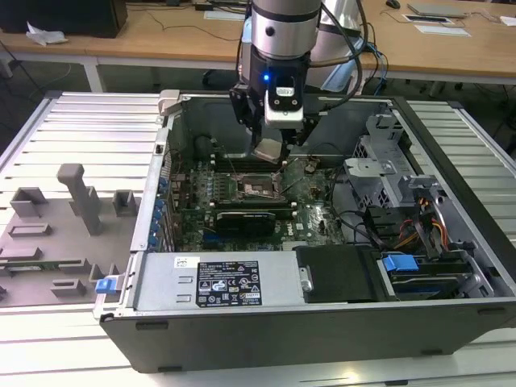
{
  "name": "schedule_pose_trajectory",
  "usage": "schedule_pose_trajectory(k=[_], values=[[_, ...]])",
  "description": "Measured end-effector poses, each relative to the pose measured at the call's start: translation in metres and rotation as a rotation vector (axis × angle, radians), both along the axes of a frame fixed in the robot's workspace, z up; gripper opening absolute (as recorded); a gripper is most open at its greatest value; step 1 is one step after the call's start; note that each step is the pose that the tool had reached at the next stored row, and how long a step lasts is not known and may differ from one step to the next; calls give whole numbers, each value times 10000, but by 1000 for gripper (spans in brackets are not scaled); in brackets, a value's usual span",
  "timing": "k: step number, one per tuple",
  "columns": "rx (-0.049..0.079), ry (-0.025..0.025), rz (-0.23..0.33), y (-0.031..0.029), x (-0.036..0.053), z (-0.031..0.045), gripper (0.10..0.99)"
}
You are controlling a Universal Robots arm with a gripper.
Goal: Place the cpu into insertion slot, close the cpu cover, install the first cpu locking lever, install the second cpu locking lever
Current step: 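Place the cpu into insertion slot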
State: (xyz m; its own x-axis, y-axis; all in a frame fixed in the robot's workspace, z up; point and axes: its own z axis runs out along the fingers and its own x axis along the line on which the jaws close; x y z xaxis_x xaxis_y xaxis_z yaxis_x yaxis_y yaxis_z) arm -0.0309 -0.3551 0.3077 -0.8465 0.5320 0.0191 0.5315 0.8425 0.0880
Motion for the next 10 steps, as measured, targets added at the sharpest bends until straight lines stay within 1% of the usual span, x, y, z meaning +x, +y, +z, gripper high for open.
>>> schedule_pose_trajectory(k=[2, 4, 6, 8, 10], values=[[0, -1, -352, 0, 0, -7, 541], [0, 0, -1041, 0, 0, -20, 541], [0, 0, -1398, 0, 0, -27, 541], [0, 0, -2219, 0, 0, -44, 541], [0, -1, -2542, 0, 0, -50, 541]])
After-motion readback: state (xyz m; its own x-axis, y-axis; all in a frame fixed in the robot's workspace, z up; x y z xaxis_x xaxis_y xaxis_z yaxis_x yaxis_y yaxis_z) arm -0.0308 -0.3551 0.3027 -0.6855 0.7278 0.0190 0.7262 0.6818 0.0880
